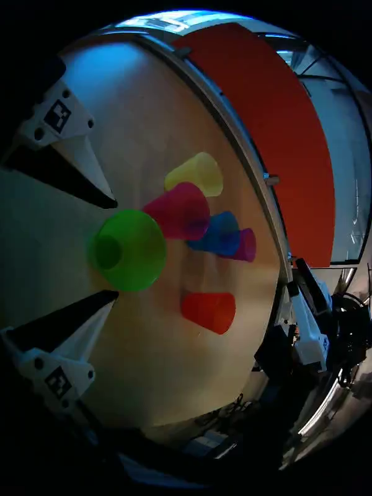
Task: Pour water
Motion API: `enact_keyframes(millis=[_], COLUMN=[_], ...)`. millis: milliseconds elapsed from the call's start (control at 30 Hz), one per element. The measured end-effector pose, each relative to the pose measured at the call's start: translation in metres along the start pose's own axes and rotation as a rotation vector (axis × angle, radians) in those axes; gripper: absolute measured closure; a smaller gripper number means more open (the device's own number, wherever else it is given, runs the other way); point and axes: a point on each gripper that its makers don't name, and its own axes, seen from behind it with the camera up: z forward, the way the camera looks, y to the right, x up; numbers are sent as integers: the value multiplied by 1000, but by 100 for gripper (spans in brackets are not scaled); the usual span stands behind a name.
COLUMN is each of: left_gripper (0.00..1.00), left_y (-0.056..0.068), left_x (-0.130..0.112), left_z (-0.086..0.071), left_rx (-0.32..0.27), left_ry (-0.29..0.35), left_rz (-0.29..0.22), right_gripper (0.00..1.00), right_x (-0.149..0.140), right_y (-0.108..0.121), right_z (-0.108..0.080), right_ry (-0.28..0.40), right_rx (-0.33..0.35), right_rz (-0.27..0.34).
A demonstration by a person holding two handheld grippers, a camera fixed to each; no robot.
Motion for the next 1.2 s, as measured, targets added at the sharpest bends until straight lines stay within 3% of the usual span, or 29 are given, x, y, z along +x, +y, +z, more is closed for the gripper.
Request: enact_keyframes(millis=[667,800,867,1200], left_gripper=[2,4,11,12], left_y=[-2,-1,-2,-1], left_x=[9,11,13,17], left_z=[17,18,19,17], left_rx=[-5,-9,-7,-10], left_ry=[17,27,33,46], left_rz=[23,18,17,25], right_gripper=[0,0,0,0], right_x=[-4,-4,-5,-7], right_y=[7,8,8,9], right_z=[9,9,10,14], right_ry=[-7,-8,-8,-17], right_rx=[0,-2,-1,3], right_rz=[-1,0,2,-4])
